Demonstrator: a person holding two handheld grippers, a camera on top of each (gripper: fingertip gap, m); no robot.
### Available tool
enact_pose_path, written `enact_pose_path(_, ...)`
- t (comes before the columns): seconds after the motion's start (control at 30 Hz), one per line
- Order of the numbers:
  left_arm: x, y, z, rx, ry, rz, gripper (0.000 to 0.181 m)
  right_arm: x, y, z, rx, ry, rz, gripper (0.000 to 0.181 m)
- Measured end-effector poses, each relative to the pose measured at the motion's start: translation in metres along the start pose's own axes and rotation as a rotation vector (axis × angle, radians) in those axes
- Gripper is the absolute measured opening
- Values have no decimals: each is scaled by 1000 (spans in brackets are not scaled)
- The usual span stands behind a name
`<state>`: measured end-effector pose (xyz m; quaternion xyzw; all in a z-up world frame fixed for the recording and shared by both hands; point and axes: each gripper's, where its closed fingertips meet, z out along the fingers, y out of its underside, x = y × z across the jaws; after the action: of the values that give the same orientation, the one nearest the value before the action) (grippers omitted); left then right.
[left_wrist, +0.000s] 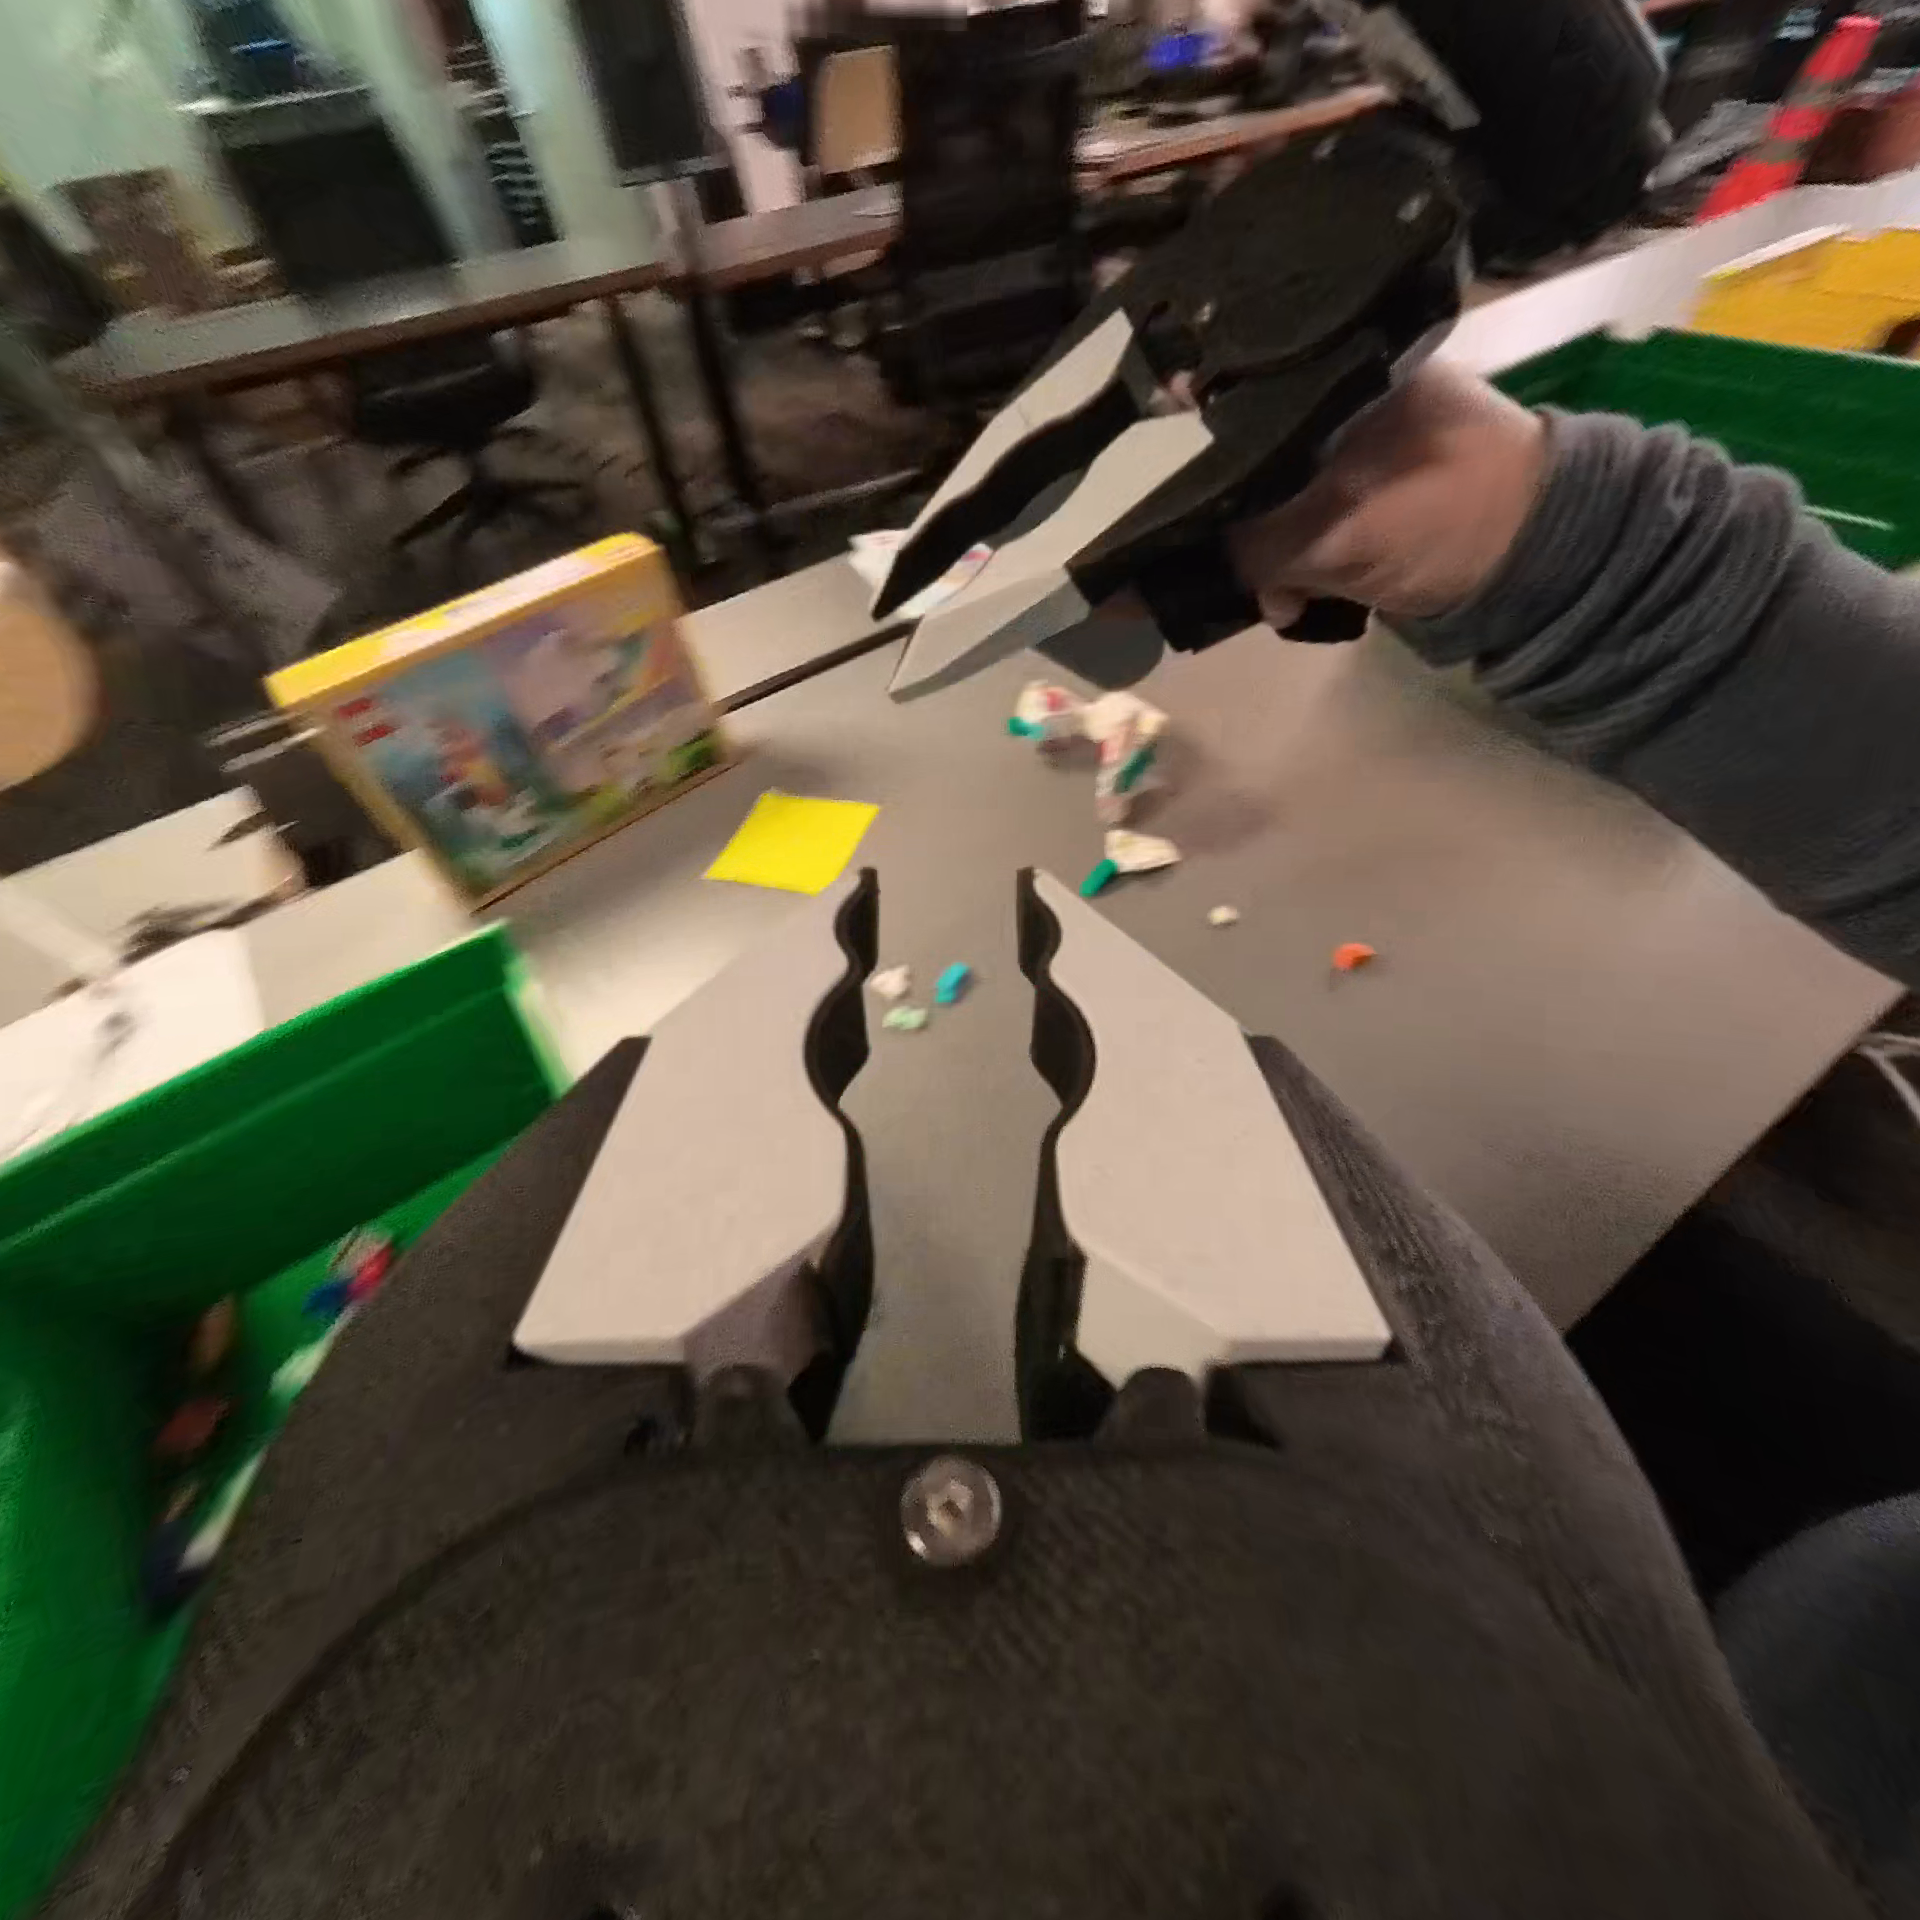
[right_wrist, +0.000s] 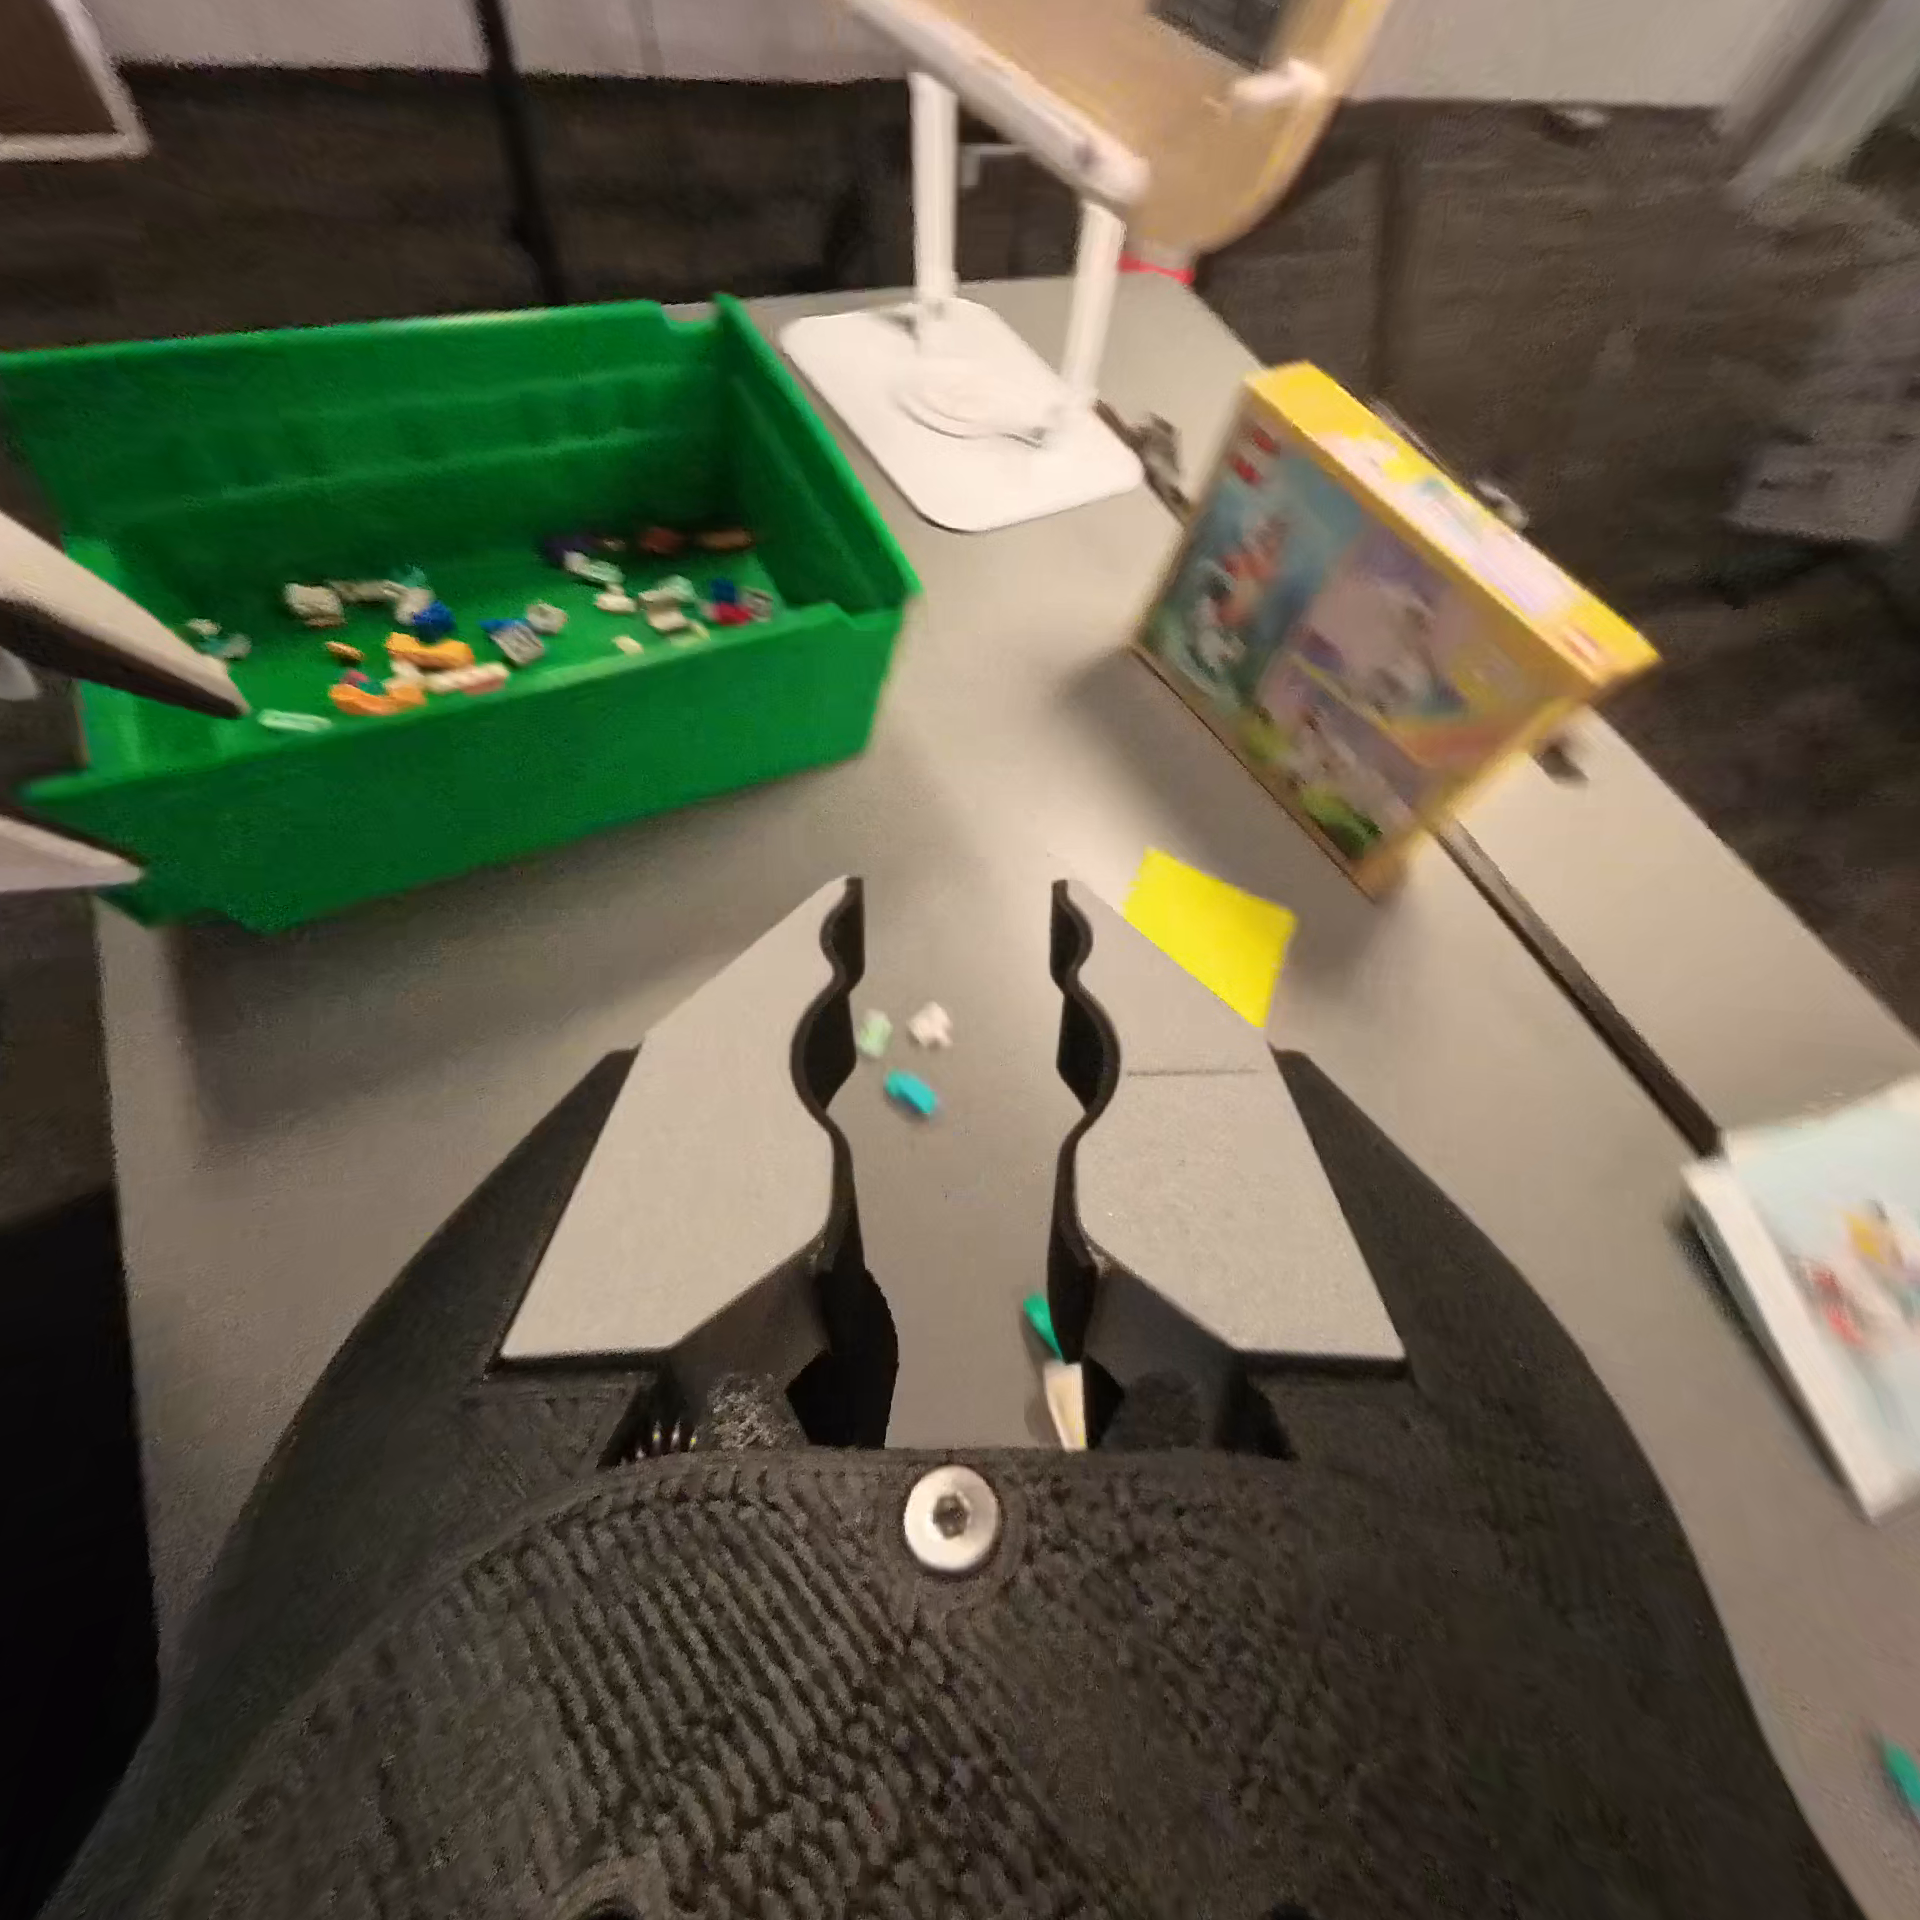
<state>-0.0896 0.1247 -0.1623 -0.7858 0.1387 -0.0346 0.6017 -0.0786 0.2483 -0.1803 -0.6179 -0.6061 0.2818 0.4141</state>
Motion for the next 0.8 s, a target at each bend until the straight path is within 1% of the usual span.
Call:
enact_pose_path(0.07, 30, 4, 37, -12, 122, 13, 24, 23, 40, -33, 11, 51, 78, 33)
enact_pose_path(0.1, 45, 10, 56, -36, 193, 1, 24, 31, 61, -45, 6, 65, 123, 33)
enact_pose_path(0.17, 71, 30, 92, -115, 316, -7, 24, 34, 104, -63, -26, 45, 197, 34)
enact_pose_path(0.23, 91, 55, 122, -201, 404, 12, 24, 21, 141, -72, -51, -21, 226, 35)
enact_pose_path(0.27, 94, 67, 137, -236, 402, 18, 24, 9, 158, -74, -70, -80, 220, 34)
enact_pose_path(0.33, 104, 89, 160, -297, 441, 26, 26, -19, 193, -76, -138, -195, 181, 34)
enact_pose_path(0.4, 107, 107, 178, -358, 454, 36, 29, -37, 218, -75, -176, -253, 139, 35)
enact_pose_path(0.5, 103, 119, 201, -387, 436, 76, 32, -48, 235, -71, -172, -292, 126, 35)
enact_pose_path(0.57, 93, 121, 218, -389, 379, 77, 34, -46, 242, -68, -175, -281, 117, 34)
enact_pose_path(0.63, 86, 124, 231, -406, 353, 74, 32, -44, 245, -65, -173, -272, 110, 31)
enact_pose_path(0.73, 83, 135, 242, -465, 366, 85, 29, -43, 244, -62, -158, -277, 115, 24)
enact_pose_path(0.8, 85, 134, 243, -466, 405, 67, 26, -42, 245, -61, -163, -270, 93, 21)
